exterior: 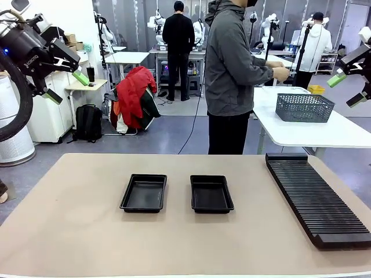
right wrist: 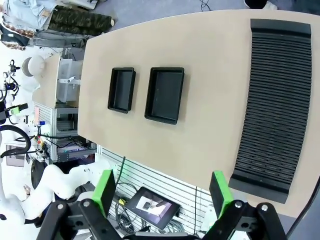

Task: Inspect and transfer BCBs to ESD trays.
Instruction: Pick up the Blank PCB from the PCB Rack and place it in the left ESD tray.

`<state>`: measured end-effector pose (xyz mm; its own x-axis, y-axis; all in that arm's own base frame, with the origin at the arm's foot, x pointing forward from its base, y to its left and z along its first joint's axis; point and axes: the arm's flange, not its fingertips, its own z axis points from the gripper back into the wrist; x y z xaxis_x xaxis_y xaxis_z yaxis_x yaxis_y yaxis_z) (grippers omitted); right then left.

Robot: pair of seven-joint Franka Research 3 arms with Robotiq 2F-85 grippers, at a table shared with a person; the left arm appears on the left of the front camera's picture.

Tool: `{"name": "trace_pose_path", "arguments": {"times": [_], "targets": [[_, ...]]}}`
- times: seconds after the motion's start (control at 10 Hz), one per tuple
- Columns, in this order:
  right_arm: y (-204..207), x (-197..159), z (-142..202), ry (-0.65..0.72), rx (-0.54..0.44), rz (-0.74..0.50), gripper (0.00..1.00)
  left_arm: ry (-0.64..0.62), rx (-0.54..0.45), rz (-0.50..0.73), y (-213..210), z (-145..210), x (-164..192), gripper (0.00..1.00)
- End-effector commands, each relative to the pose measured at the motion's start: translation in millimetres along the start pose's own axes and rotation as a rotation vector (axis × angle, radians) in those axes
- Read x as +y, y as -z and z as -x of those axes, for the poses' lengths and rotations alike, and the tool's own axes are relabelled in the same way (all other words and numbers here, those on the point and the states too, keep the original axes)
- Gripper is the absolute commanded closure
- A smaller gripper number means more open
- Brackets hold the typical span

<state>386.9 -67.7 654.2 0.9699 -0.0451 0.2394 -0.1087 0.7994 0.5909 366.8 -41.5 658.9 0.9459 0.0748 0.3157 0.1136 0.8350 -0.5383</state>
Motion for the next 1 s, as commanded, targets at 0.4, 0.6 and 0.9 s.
{"name": "trace_pose_path", "arguments": {"times": [0.4,0.6,0.9], "targets": [[-6,-5,6,0.009,-0.007,0.057,0.0,-0.026,0.073,0.085,-7,14,5,0.0],[-15,-2,9,-0.006,-0.021,0.073,0.0,-0.041,0.092,0.07,-12,17,3,0.0],[-12,-4,6,-0.001,-0.015,0.044,0.0,-0.025,0.079,0.055,-5,14,2,0.0]]}}
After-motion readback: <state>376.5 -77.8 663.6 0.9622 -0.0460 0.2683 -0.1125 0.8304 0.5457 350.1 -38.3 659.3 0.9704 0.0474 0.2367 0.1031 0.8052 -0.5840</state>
